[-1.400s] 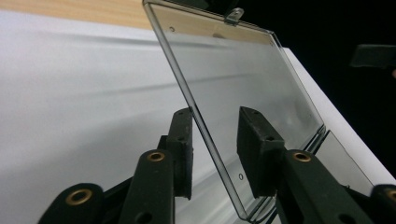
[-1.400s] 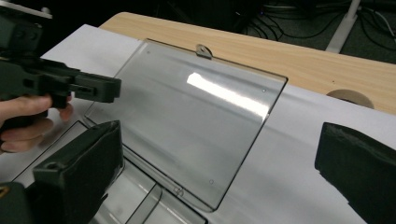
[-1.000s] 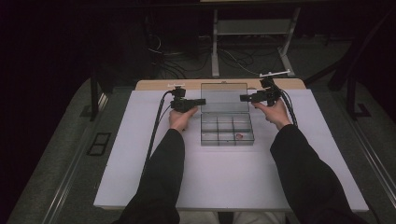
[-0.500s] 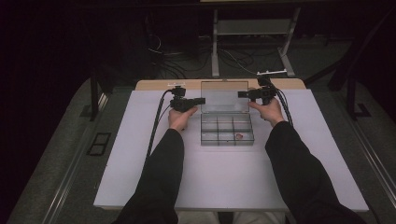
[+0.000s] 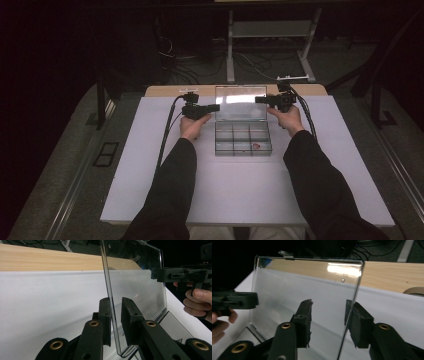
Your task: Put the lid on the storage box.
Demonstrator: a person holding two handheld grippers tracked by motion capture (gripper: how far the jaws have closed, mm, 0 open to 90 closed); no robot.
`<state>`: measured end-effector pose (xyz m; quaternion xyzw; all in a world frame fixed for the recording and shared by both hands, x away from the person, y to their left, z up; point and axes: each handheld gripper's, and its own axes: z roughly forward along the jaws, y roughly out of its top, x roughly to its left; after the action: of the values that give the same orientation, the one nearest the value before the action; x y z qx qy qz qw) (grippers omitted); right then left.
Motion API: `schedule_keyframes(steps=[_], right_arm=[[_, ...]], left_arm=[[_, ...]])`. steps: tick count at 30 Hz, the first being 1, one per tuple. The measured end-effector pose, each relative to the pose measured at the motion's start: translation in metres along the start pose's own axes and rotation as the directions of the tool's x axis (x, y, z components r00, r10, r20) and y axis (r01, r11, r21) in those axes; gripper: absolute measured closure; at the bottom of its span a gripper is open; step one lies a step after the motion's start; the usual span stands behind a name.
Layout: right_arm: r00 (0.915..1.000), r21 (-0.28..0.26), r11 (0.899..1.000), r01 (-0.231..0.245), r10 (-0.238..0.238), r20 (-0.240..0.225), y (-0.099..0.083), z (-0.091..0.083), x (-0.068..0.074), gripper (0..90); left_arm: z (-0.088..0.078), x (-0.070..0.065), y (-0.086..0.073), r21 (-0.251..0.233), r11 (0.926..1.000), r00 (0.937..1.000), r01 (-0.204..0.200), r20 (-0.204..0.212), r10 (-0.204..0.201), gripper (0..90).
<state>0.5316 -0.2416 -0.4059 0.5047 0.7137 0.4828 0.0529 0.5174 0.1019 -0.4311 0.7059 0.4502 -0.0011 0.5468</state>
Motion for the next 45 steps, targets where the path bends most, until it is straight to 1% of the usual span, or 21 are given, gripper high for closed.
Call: schedule_keyframes(steps=[1,2,3,6,8,11,12,16,17,19,23,24,28,31,36,39,40,41,42,43,45], right_arm=[[1.0,-0.002,1.0,0.0,0.0,-0.008,0.0,-0.002,-0.001,59.0],[0.9999,-0.005,1.0,0.001,-0.001,-0.015,0.0,-0.003,-0.001,60.4],[0.9996,-0.005,1.0,-0.006,0.006,-0.027,0.0,-0.005,-0.002,61.7],[0.9994,-0.008,1.0,0.0,0.0,-0.036,0.0,-0.009,-0.001,64.0],[0.9991,-0.013,1.0,0.008,-0.008,-0.042,0.0,-0.012,-0.001,65.3],[0.9979,-0.025,0.999,0.026,-0.028,-0.058,0.0,-0.015,-0.001,67.7],[0.9975,-0.024,0.999,0.028,-0.03,-0.064,0.0,-0.017,-0.001,68.3],[0.995,-0.045,0.997,0.067,-0.07,-0.071,-0.003,-0.022,0.001,69.9],[0.9949,-0.05,0.996,0.07,-0.074,-0.069,-0.004,-0.023,0.002,70.0],[0.9949,-0.063,0.996,0.066,-0.071,-0.072,-0.006,-0.025,0.003,70.6],[0.9943,-0.069,0.995,0.065,-0.071,-0.08,-0.009,-0.029,0.003,71.8],[0.9937,-0.07,0.995,0.072,-0.077,-0.081,-0.01,-0.031,0.003,71.9],[0.9908,-0.085,0.992,0.096,-0.103,-0.088,-0.014,-0.035,0.005,72.8],[0.988,-0.098,0.989,0.113,-0.122,-0.095,-0.016,-0.037,0.005,73.3],[0.9831,-0.096,0.984,0.149,-0.158,-0.093,-0.017,-0.042,0.01,73.7],[0.9797,-0.094,0.981,0.169,-0.178,-0.093,-0.02,-0.046,0.012,74.1],[0.9785,-0.099,0.98,0.174,-0.183,-0.095,-0.021,-0.046,0.013,74.2],[0.9783,-0.101,0.98,0.174,-0.184,-0.096,-0.022,-0.047,0.013,74.3],[0.9776,-0.098,0.979,0.177,-0.186,-0.098,-0.023,-0.049,0.014,74.4],[0.976,-0.106,0.977,0.187,-0.197,-0.092,-0.024,-0.049,0.015,74.4],[0.9737,-0.107,0.974,0.198,-0.208,-0.093,-0.025,-0.051,0.016,74.7]], left_arm=[[0.0,0.0,0.0,-0.002,1.0,1.0,-0.005,0.001,0.005,77.6],[0.0,-0.001,-0.001,-0.012,0.9999,1.0,-0.001,0.003,0.001,77.7],[-0.001,0.0,-0.001,-0.014,0.9999,1.0,-0.003,0.007,0.003,77.8],[-0.001,-0.001,-0.003,-0.029,0.9996,0.9999,0.0,0.015,0.0,77.9],[-0.002,-0.002,-0.004,-0.034,0.9993,0.9998,-0.013,0.016,0.014,77.8],[-0.003,-0.004,-0.004,-0.041,0.999,0.9994,-0.017,0.029,0.018,77.0],[-0.003,-0.004,-0.004,-0.04,0.999,0.9992,-0.019,0.033,0.021,76.3],[-0.003,-0.007,-0.004,-0.038,0.9987,0.9984,-0.035,0.043,0.036,72.4],[-0.003,-0.009,-0.004,-0.035,0.9989,0.9985,-0.032,0.043,0.033,71.5],[-0.003,-0.01,-0.003,-0.036,0.9985,0.998,-0.041,0.047,0.043,68.4],[-0.003,-0.014,-0.003,-0.026,0.9985,0.9974,-0.048,0.052,0.049,62.4],[-0.003,-0.014,-0.003,-0.025,0.9984,0.9973,-0.051,0.052,0.053,61.3],[-0.004,-0.015,-0.003,-0.034,0.9981,0.9961,-0.051,0.07,0.053,58.6],[-0.005,-0.015,-0.004,-0.039,0.9973,0.995,-0.061,0.077,0.064,58.3],[-0.007,-0.016,-0.005,-0.054,0.9967,0.9932,-0.06,0.097,0.065,55.7],[-0.008,-0.017,-0.004,-0.046,0.9959,0.991,-0.078,0.106,0.082,52.7],[-0.009,-0.018,-0.004,-0.045,0.996,0.9907,-0.078,0.109,0.082,51.2],[-0.01,-0.019,-0.004,-0.046,0.9965,0.9912,-0.07,0.109,0.075,50.1],[-0.01,-0.02,-0.003,-0.047,0.9962,0.9907,-0.073,0.111,0.078,48.6],[-0.01,-0.021,-0.003,-0.053,0.9959,0.9907,-0.073,0.111,0.078,47.6],[-0.013,-0.023,0.0,-0.066,0.9954,0.9914,-0.069,0.107,0.076,45.9]])
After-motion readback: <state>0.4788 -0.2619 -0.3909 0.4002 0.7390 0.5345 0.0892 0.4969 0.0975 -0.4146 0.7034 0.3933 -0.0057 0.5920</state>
